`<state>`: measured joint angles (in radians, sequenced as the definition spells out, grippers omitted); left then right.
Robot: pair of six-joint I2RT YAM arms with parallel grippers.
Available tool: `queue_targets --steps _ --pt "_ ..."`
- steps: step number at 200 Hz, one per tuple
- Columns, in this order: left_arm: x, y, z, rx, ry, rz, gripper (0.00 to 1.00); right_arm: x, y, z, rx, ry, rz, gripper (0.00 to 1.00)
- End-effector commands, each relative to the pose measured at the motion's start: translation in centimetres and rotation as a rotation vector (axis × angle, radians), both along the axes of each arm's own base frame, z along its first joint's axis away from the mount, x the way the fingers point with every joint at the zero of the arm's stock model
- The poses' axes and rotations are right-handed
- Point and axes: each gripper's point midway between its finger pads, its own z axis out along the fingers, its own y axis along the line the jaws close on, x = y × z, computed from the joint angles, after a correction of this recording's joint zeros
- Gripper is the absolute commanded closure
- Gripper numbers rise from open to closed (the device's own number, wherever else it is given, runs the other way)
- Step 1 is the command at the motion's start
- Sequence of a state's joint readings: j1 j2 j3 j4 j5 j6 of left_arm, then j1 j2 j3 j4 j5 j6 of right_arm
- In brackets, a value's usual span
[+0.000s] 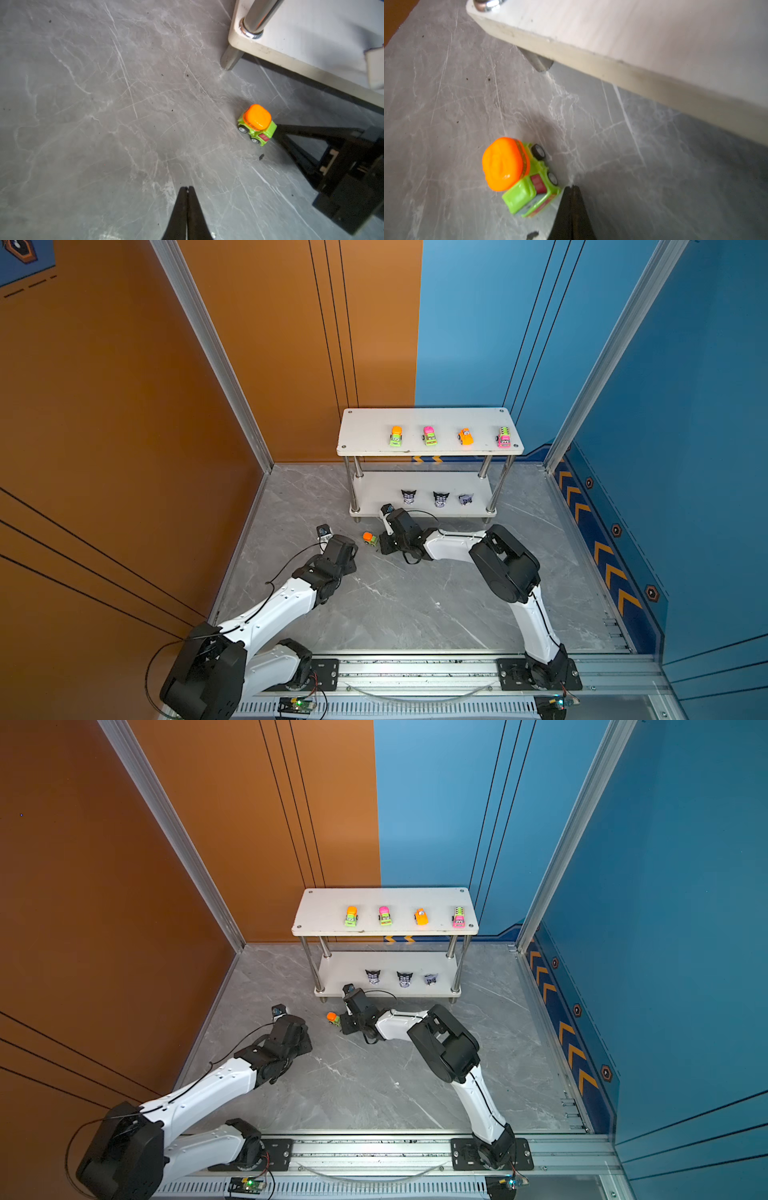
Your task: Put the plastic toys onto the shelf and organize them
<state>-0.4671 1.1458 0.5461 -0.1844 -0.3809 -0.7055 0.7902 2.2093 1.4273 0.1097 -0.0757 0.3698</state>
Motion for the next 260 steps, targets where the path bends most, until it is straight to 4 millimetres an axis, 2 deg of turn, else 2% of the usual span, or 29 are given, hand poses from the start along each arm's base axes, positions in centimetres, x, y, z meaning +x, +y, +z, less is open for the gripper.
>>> queue_targets --steps 1,40,86,117,153,156,183,201,220,237,239,244,249,260 --pt "-0.6 0.4 -0.7 -0.016 0.026 0.014 0.93 0.3 -0.6 -1.8 -0.051 0.023 -0.009 1.0" --pt "-0.4 0.2 -0.8 -0.019 0.035 0.006 0.93 0.5 0.4 -1.7 -0.032 0.02 0.005 1.0" --pt "-0.3 0.2 -1.0 -0.013 0.044 0.005 0.9 -1.3 1.6 -1.7 -0.021 0.028 0.062 1.0" --pt "0.1 0.4 -0.9 -0.005 0.043 0.008 0.76 -2.9 2.1 -1.6 -0.009 0.033 0.102 1.0" --pt "0.9 0.4 -0.5 0.0 0.042 0.012 0.56 -4.5 3.8 -1.3 0.014 0.034 0.163 0.99" --pt "1.4 0.2 0.0 -0.011 0.019 0.014 0.55 -4.6 3.9 -1.3 0.017 0.035 0.168 0.99" --pt "2.3 -0.3 0.1 -0.019 0.007 0.011 0.48 -5.4 4.4 -1.0 0.032 0.04 0.187 0.99" --pt "3.2 -0.9 -0.2 -0.016 0.013 -0.011 0.43 -5.6 3.6 -0.8 0.036 0.044 0.175 0.99" --pt "4.2 -1.9 -0.7 -0.009 0.031 -0.054 0.39 -5.7 1.7 -0.3 0.048 0.053 0.144 0.99" --pt "5.2 -2.9 -1.1 -0.004 0.049 -0.101 0.36 -5.9 -1.1 -0.6 0.031 0.077 0.095 0.99" --pt "5.2 -3.0 -1.1 -0.005 0.049 -0.105 0.36 -5.8 -1.3 0.3 0.041 0.066 0.089 0.99" --pt "5.5 -3.3 -1.3 -0.005 0.054 -0.119 0.35 -5.9 -2.2 0.6 0.039 0.066 0.074 0.99" --pt "5.7 -3.5 -1.4 -0.006 0.056 -0.129 0.27 -5.9 -3.0 0.6 0.034 0.071 0.06 0.99" --pt "6.0 -3.9 -1.7 -0.002 0.066 -0.145 0.25 -6.1 -4.7 0.6 0.025 0.082 0.032 0.98"
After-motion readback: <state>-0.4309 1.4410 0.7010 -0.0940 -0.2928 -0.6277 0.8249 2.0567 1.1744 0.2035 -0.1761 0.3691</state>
